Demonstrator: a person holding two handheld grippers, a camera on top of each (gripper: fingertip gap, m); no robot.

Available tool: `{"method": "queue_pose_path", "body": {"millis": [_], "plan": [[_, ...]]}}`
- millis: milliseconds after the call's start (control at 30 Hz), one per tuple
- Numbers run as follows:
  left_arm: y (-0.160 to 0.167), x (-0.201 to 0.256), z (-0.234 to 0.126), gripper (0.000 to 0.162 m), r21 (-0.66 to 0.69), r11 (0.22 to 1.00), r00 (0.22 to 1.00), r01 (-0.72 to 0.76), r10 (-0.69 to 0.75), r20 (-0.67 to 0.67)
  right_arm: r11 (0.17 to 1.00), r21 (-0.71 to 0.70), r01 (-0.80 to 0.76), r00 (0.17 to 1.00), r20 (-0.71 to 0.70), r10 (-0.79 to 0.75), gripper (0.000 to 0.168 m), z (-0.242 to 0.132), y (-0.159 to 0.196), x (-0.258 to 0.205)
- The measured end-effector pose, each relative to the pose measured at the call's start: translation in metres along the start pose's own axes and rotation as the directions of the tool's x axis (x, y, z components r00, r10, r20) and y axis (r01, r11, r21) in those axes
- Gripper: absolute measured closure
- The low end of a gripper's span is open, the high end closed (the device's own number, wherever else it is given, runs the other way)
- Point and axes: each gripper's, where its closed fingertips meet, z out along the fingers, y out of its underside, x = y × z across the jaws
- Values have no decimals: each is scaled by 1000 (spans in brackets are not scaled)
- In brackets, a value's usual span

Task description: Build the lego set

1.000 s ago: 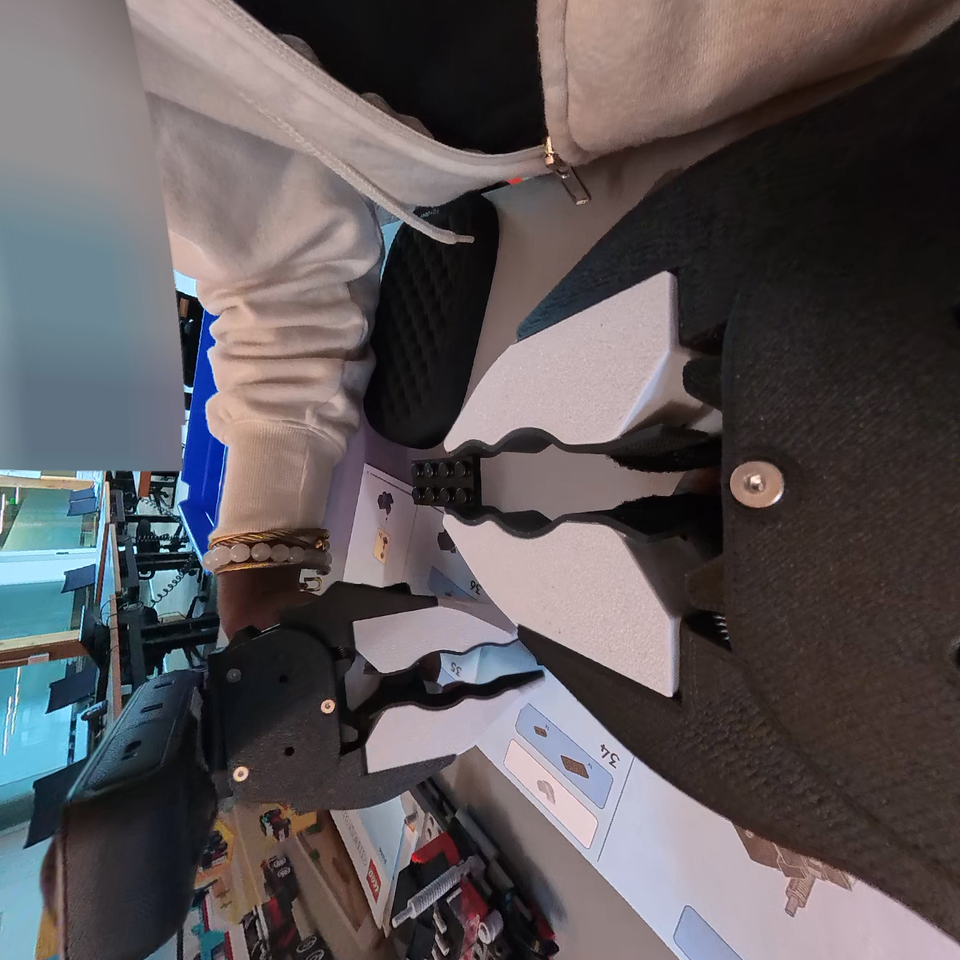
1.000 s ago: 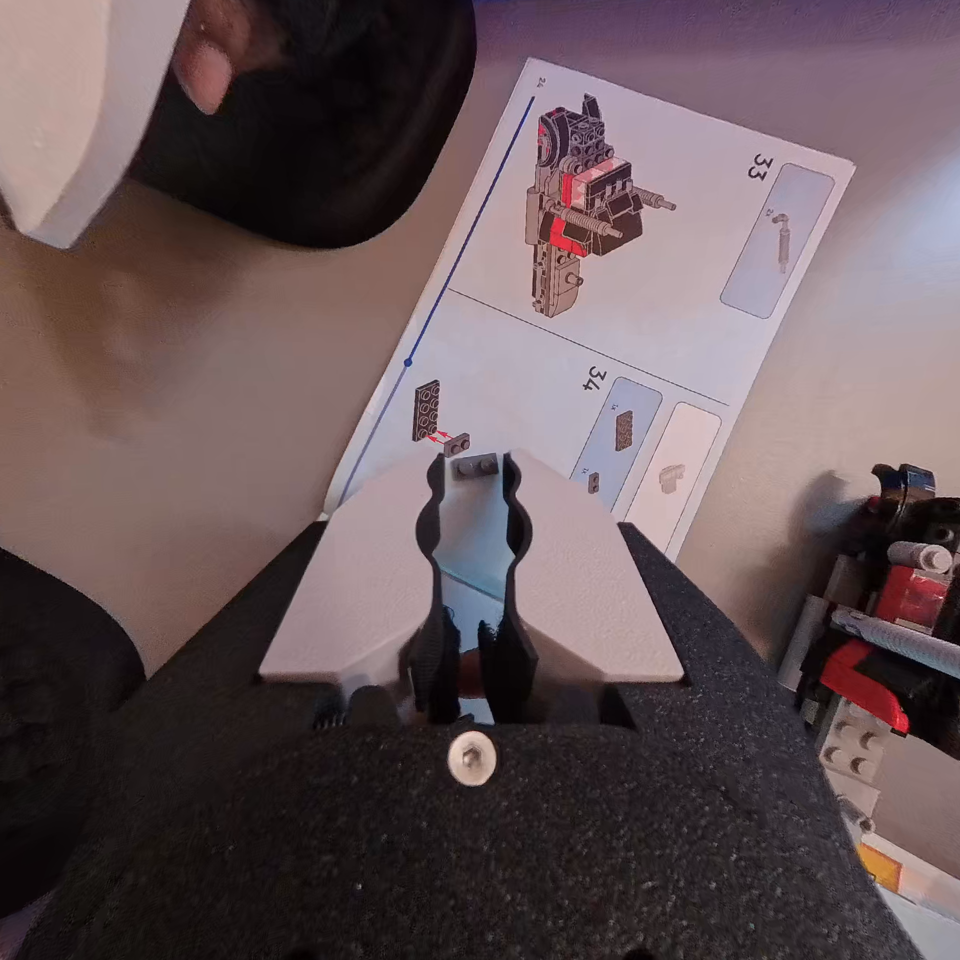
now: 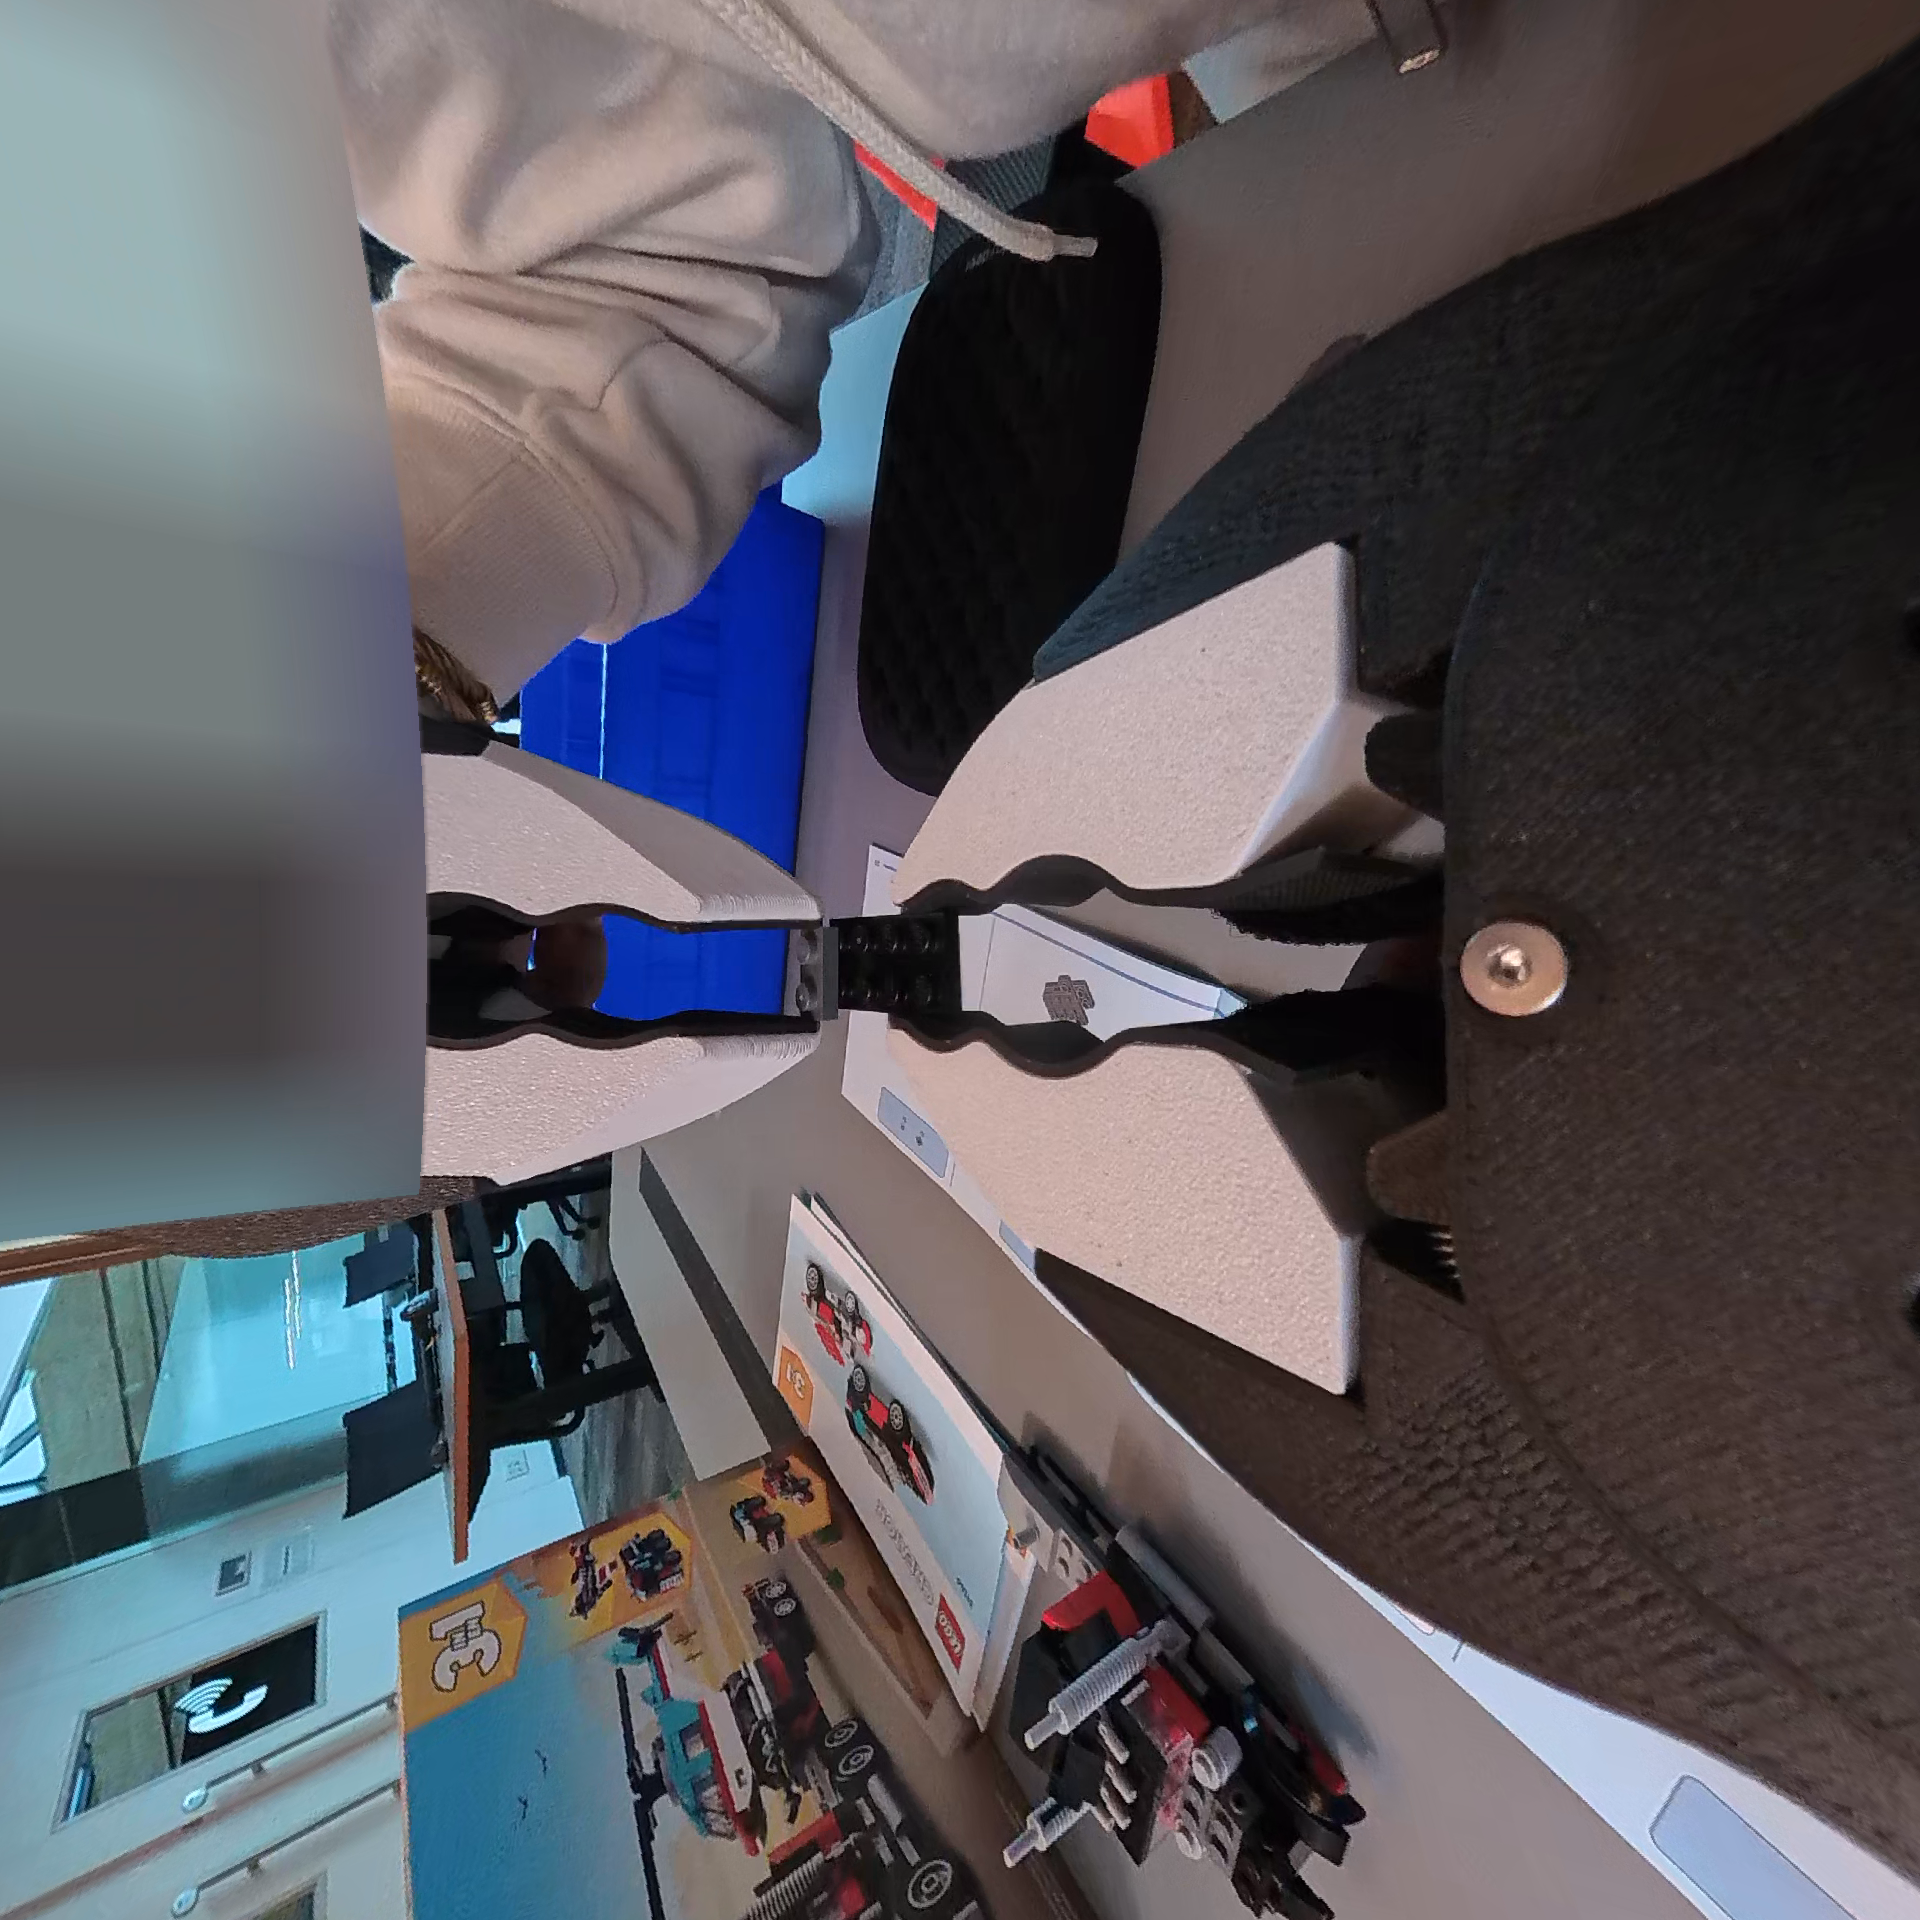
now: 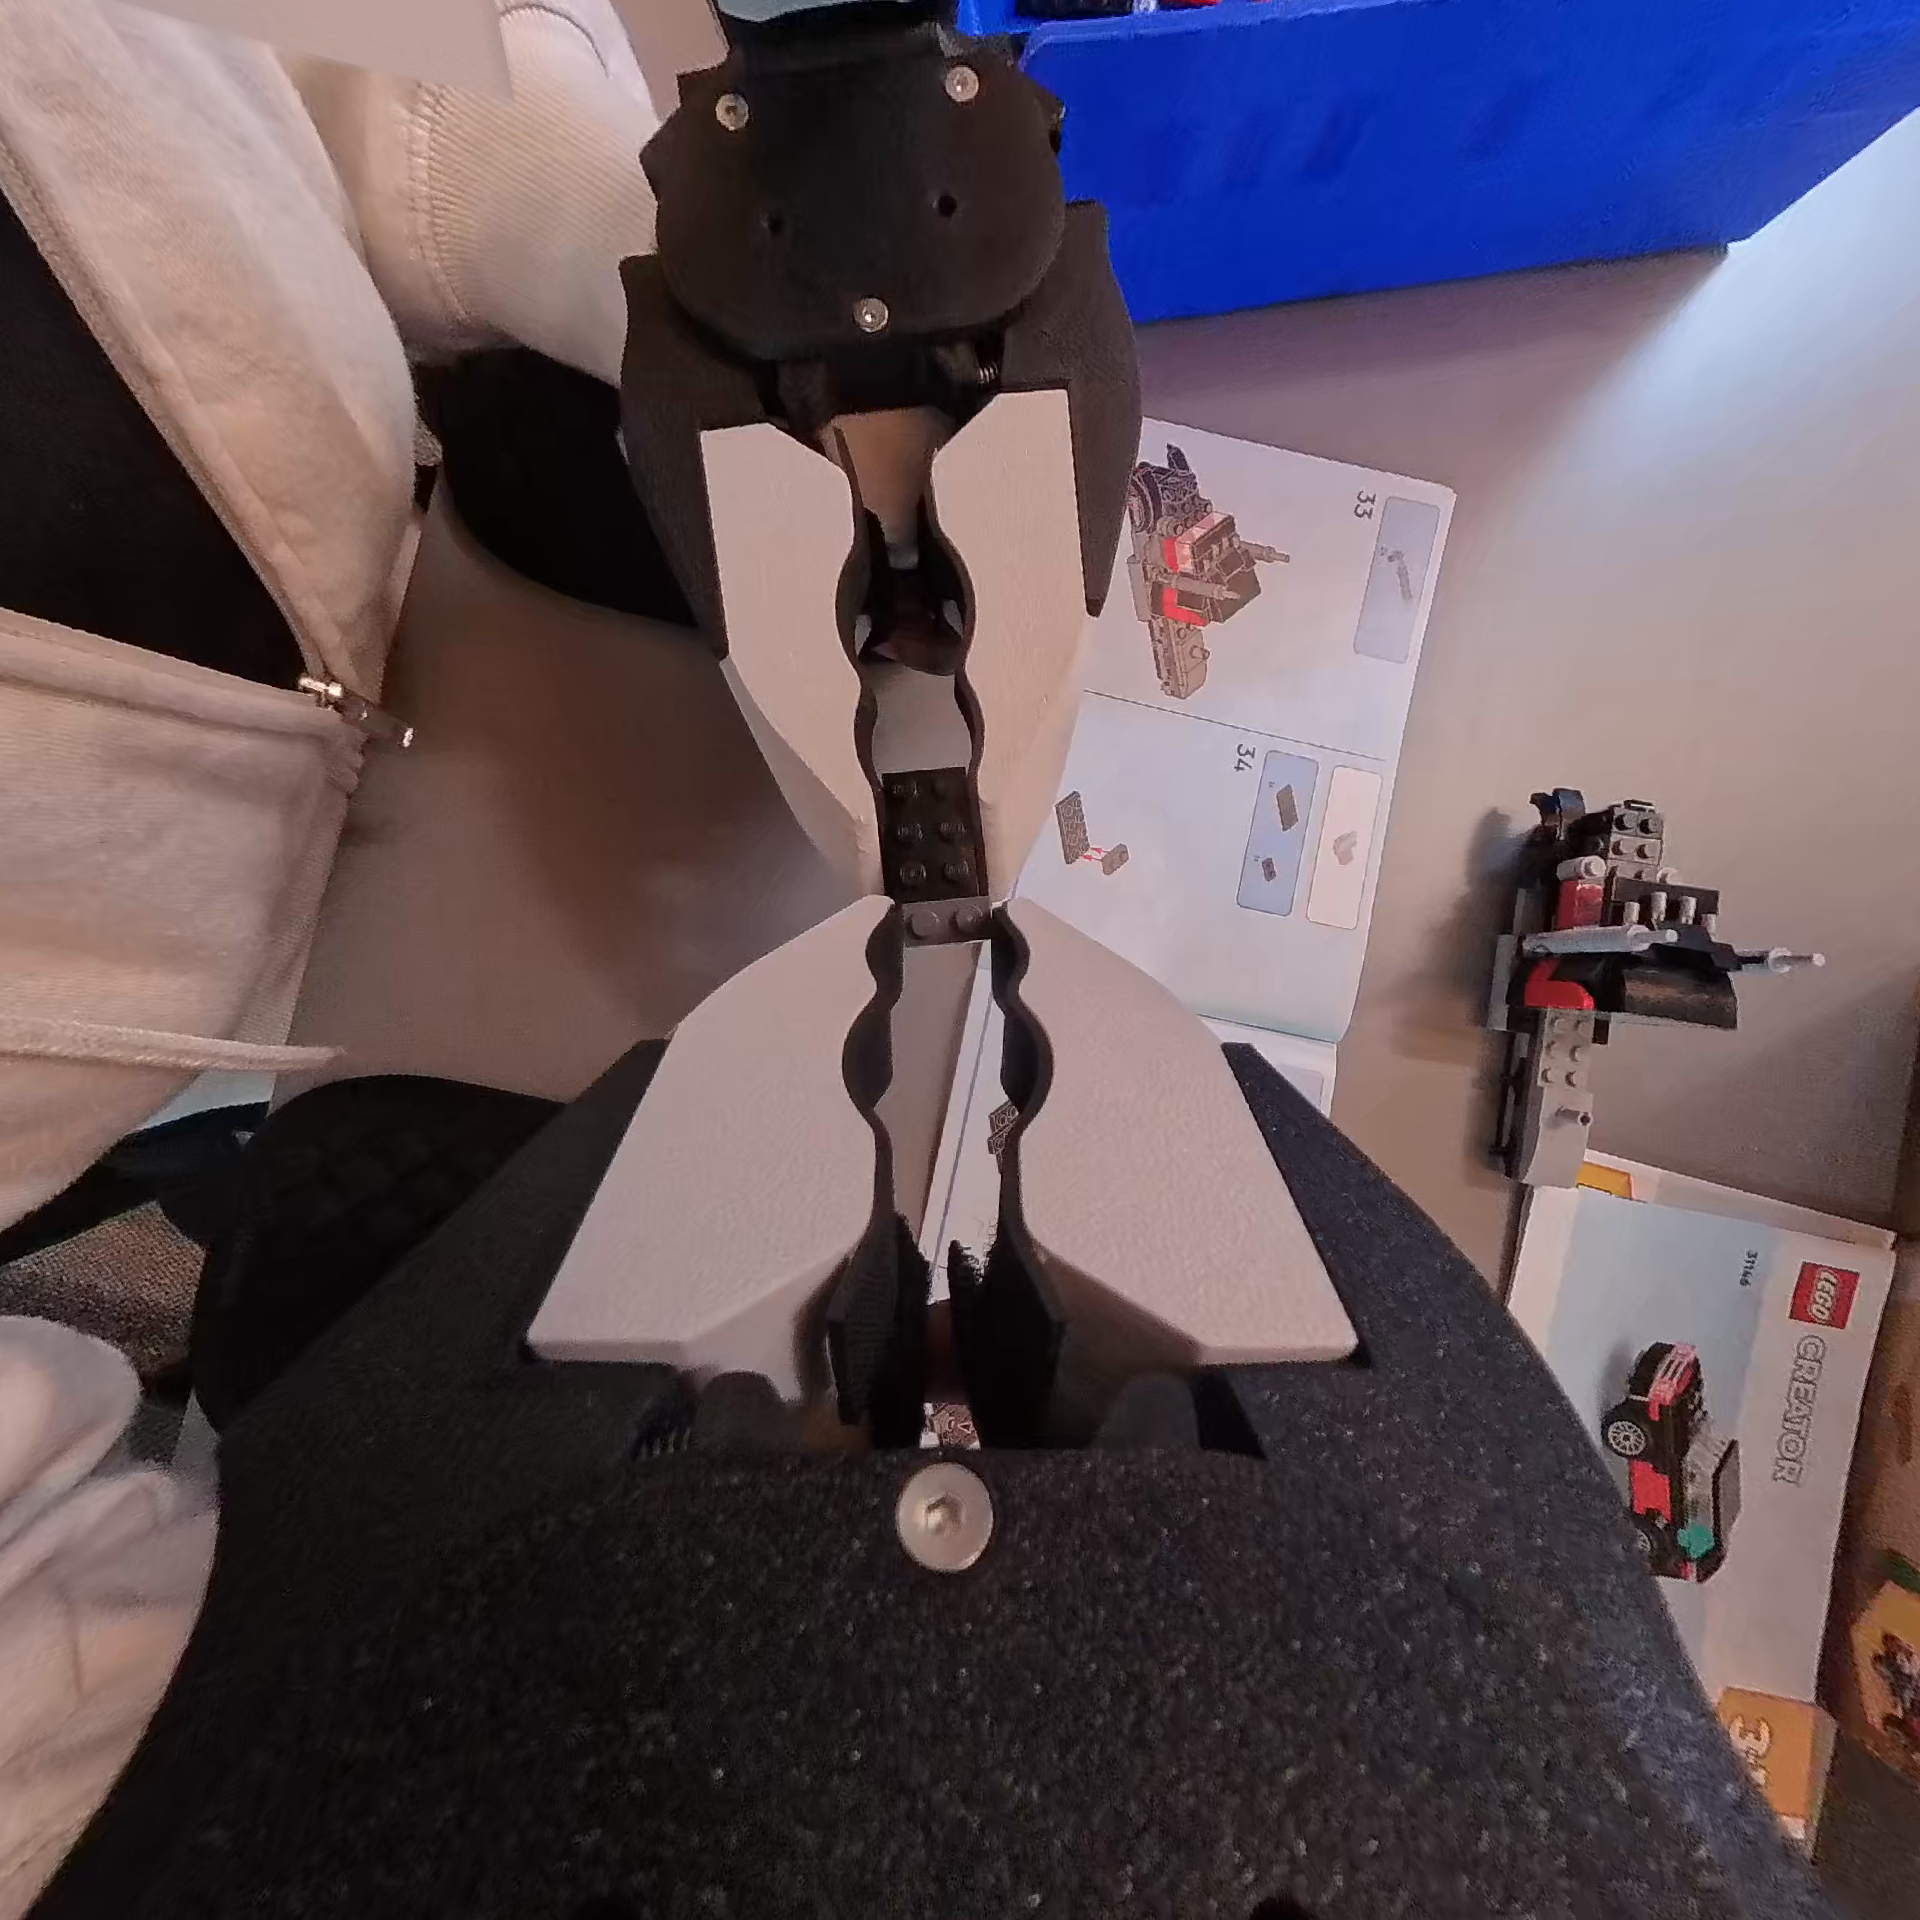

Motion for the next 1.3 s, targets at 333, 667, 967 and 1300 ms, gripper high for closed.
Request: {"method": "queue_pose_path", "body": {"millis": [333, 667, 967, 1300], "plan": [[-5, 0, -2, 144, 38, 999, 1000, -3, 3, 4, 1000, 12, 12, 1000, 17, -12, 152, -1, -6, -2], [-8, 1, -3, 144, 61, 998, 1000, -3, 3, -2, 1000, 8, 12, 1000, 19, -12, 152, -3, -9, -2], [-11, 0, -5, 144, 81, 997, 1000, 9, -9, -1, 1000, 18, 10, 1000, 12, -10, 150, -3, -11, -2], [-10, -7, -9, 144, 73, 997, 999, -28, 25, 45, 804, 391, -448, 886, 71, 458, 117, -24, -19, 25]]}}
